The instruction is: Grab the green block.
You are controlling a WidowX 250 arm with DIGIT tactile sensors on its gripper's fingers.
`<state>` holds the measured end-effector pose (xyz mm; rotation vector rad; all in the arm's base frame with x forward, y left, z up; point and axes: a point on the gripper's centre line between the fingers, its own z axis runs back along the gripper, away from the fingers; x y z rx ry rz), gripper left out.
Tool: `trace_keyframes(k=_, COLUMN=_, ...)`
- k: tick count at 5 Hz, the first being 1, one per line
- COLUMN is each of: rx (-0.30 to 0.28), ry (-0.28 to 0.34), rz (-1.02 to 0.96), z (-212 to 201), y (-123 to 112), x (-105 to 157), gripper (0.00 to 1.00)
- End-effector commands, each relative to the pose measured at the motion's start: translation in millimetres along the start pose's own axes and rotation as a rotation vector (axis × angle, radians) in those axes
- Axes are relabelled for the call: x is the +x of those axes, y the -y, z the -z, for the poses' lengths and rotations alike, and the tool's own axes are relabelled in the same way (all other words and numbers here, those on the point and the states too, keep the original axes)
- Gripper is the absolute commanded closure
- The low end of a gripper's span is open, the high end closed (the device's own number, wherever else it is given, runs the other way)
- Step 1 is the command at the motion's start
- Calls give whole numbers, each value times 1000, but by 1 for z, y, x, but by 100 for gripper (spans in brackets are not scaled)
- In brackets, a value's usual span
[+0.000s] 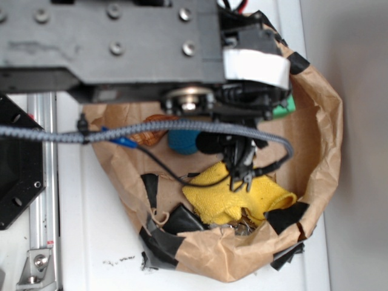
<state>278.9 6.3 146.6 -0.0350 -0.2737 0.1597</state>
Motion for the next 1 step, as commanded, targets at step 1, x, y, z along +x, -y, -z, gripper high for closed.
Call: trace_keyframes(k=1, rx=6, ry=13, rz=-26, z=-6, y=-15, x=8, gripper=100)
